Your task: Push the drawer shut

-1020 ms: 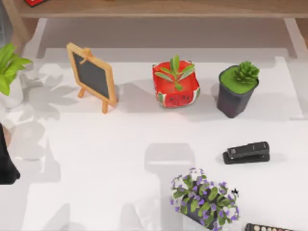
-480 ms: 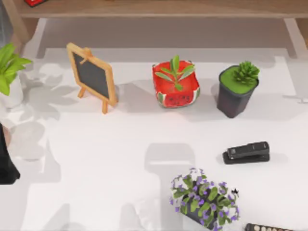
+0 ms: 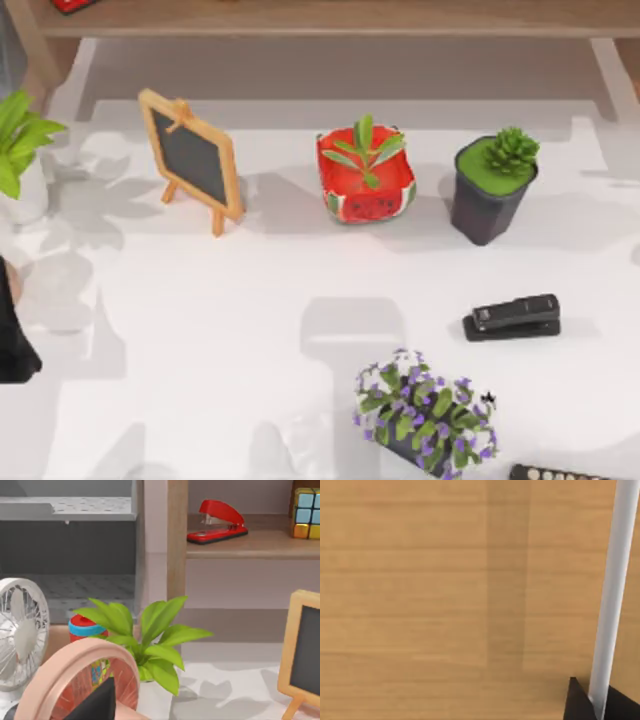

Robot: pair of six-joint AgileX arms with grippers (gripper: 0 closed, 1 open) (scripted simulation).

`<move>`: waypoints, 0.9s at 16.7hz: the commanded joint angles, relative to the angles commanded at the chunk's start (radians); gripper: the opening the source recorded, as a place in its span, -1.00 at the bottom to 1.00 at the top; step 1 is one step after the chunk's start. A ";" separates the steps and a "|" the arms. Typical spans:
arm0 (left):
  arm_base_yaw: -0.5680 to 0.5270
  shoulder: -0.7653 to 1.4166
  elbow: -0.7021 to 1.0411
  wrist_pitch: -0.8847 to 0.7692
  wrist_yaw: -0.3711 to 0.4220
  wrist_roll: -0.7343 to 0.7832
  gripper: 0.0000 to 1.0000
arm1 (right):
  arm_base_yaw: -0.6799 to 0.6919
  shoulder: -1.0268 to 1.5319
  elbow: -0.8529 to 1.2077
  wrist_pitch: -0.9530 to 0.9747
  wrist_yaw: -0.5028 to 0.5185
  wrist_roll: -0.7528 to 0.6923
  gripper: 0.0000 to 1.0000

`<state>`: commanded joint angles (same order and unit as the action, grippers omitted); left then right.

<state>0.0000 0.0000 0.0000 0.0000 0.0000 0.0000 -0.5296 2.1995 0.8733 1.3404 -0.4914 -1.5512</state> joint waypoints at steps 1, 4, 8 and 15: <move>0.000 0.000 0.000 0.000 0.000 0.000 1.00 | 0.012 0.014 0.035 -0.021 0.013 0.000 -1.00; 0.000 0.000 0.000 0.000 0.000 0.000 1.00 | 0.035 0.047 0.101 -0.068 0.039 0.000 -1.00; 0.000 0.000 0.000 0.000 0.000 0.000 1.00 | 0.033 0.045 0.098 -0.070 0.038 0.001 -1.00; 0.000 0.000 0.000 0.000 0.000 0.000 1.00 | 0.076 0.126 0.293 -0.168 0.080 0.001 -1.00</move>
<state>0.0000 0.0000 0.0000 0.0000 0.0000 0.0000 -0.4533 2.3257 1.1663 1.1725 -0.4114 -1.5503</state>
